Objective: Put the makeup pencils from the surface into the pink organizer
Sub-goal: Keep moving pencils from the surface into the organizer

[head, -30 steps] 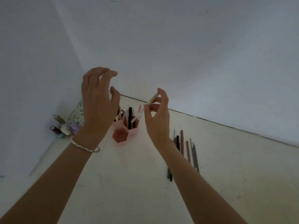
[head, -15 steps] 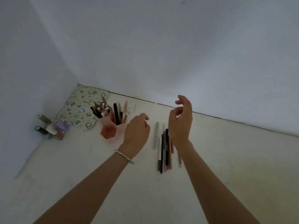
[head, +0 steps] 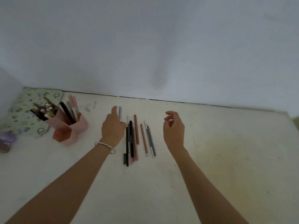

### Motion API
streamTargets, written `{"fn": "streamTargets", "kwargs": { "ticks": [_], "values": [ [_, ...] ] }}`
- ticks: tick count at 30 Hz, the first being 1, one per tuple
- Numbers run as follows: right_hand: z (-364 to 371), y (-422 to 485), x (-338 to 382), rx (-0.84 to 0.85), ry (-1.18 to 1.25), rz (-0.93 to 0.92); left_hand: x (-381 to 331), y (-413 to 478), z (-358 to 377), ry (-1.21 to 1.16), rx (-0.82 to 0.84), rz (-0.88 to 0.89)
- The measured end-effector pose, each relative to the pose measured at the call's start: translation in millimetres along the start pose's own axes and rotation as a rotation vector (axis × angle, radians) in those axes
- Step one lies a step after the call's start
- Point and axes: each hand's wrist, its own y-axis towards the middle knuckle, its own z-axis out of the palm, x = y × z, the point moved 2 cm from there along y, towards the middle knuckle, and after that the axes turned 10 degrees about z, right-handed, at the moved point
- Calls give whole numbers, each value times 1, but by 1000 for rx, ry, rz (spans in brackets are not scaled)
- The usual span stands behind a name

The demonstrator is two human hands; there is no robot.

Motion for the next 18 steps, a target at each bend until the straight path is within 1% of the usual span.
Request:
{"fn": "streamTargets", "kwargs": {
  "ticks": [1,3,6,8,11,13,16,18],
  "values": [
    [2,1,-5,34,-52,30,-7,3,-5,-81,-52,33],
    [11,0,-10,153,-184,92,-23,9,-15,-236,-112,81],
    [30,-4,-16,322,-395,150,-44,12,-22,-392,-118,116],
    [40,-8,-17,358,-499,158,-52,11,-23,-469,-97,106],
    [51,-11,-17,346,-592,154,-51,8,-24,-516,-117,80],
    [54,-12,-17,351,-584,171,-47,4,-26,-519,-141,70],
    [48,-11,-10,350,-456,174,-40,-3,-40,-525,-187,93],
    [40,-8,3,296,-303,127,-30,-5,-67,-471,-313,180]
  ]
}}
